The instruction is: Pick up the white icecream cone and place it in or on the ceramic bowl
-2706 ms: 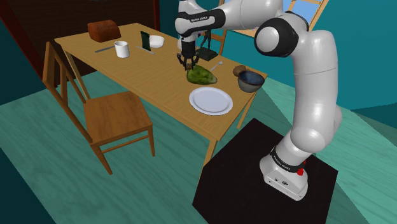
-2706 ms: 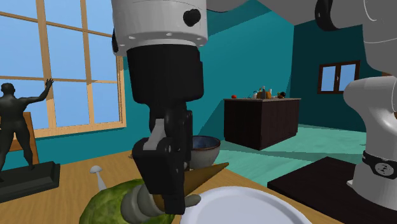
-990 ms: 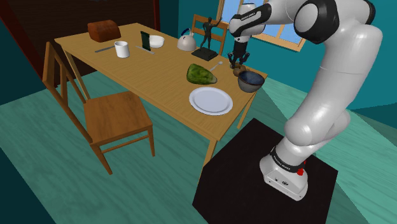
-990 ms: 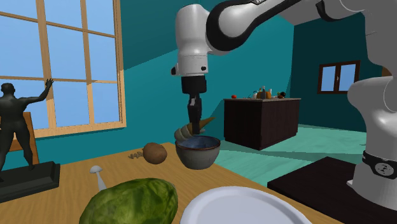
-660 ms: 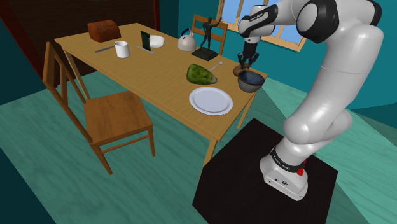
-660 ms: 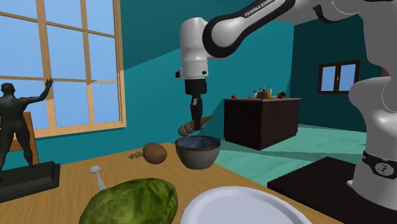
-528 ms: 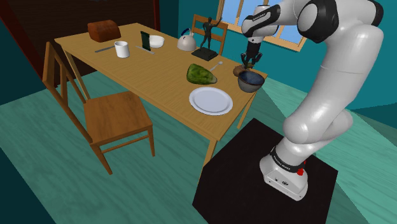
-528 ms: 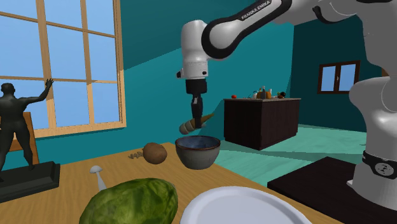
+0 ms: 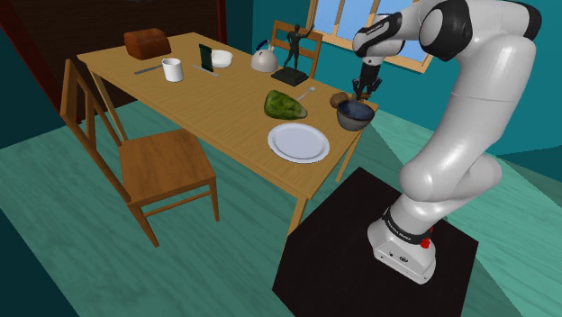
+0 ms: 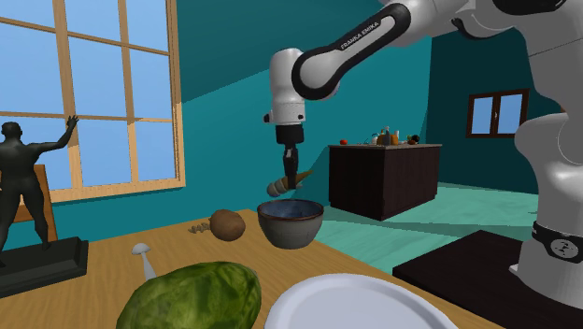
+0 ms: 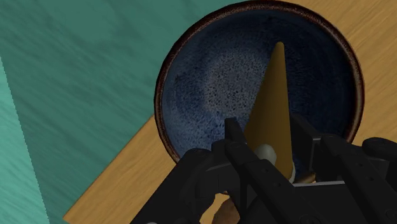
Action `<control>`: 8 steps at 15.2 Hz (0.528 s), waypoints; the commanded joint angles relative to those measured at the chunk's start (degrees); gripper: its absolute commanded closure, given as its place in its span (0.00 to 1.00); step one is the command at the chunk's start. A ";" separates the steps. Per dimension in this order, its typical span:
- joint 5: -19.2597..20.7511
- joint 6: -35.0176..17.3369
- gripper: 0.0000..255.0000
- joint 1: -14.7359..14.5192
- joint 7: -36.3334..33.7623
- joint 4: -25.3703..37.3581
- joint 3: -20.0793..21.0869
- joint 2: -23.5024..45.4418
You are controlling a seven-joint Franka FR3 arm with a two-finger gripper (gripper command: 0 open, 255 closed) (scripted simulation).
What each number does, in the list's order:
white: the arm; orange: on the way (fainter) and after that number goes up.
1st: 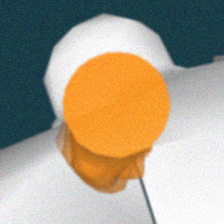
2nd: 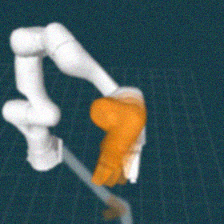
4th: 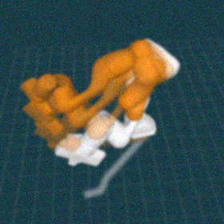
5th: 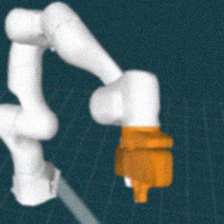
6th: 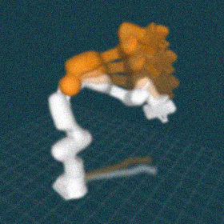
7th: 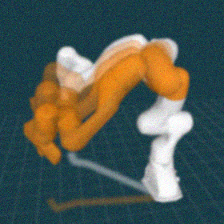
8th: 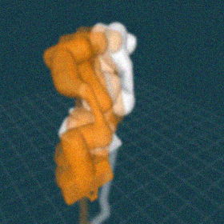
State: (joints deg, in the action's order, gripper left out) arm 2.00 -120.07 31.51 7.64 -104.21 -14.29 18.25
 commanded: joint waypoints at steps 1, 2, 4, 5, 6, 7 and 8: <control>-0.15 -1.40 1.00 0.11 0.08 -0.68 0.04 0.69; -0.22 -2.05 1.00 0.14 0.08 -0.99 0.07 1.04; -0.37 -3.35 1.00 0.21 0.08 -1.57 0.14 1.78; -0.45 -4.00 1.00 0.24 0.08 -1.84 0.18 2.16; -0.54 -4.64 1.00 0.28 0.08 -2.10 0.22 2.56; -0.62 -5.28 1.00 0.32 0.08 -2.35 0.26 2.96; -0.71 -5.92 1.00 0.36 0.09 -2.58 0.30 3.37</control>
State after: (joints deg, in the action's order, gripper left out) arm 1.41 -125.26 31.76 7.63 -106.61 -14.01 21.10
